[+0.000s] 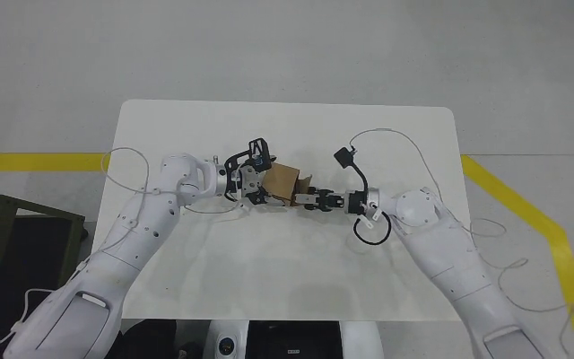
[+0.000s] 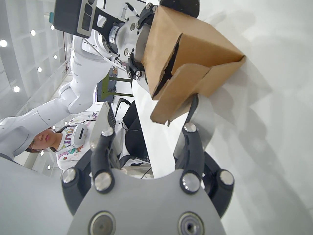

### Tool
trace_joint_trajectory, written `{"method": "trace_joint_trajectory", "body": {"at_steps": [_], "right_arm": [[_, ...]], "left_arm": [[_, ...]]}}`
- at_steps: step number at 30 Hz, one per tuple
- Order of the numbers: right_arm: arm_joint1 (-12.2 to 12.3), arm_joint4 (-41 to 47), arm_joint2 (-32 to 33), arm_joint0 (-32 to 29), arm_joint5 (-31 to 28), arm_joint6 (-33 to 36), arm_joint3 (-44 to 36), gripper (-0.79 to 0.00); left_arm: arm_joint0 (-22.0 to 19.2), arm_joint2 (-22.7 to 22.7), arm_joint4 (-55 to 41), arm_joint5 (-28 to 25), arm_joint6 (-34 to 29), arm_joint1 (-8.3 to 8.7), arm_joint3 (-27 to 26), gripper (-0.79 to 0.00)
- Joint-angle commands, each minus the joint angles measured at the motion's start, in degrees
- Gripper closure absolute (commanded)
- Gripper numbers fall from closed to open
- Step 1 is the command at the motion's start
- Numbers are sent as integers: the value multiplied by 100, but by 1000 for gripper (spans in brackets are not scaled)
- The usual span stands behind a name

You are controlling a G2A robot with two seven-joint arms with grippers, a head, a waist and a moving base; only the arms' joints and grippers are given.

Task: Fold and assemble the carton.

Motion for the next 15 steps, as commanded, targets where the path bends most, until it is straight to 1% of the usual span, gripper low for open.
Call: {"method": "trace_joint_trajectory", "body": {"at_steps": [1, 5, 8, 15], "right_arm": [[-26, 7, -62, 49, -30, -34, 66, -483], [-76, 36, -155, 138, -141, -105, 221, -388], [-99, 77, -177, 187, -214, -137, 311, -385], [-132, 135, -192, 270, -277, -157, 559, -351]], "left_arm": [[12, -12, -1, -9, -7, 4, 1, -785], [42, -40, -3, -25, -29, 13, -4, -785], [55, -54, -3, -35, -54, 18, -22, -785], [79, -66, -12, -53, -94, 20, -48, -785]]}}
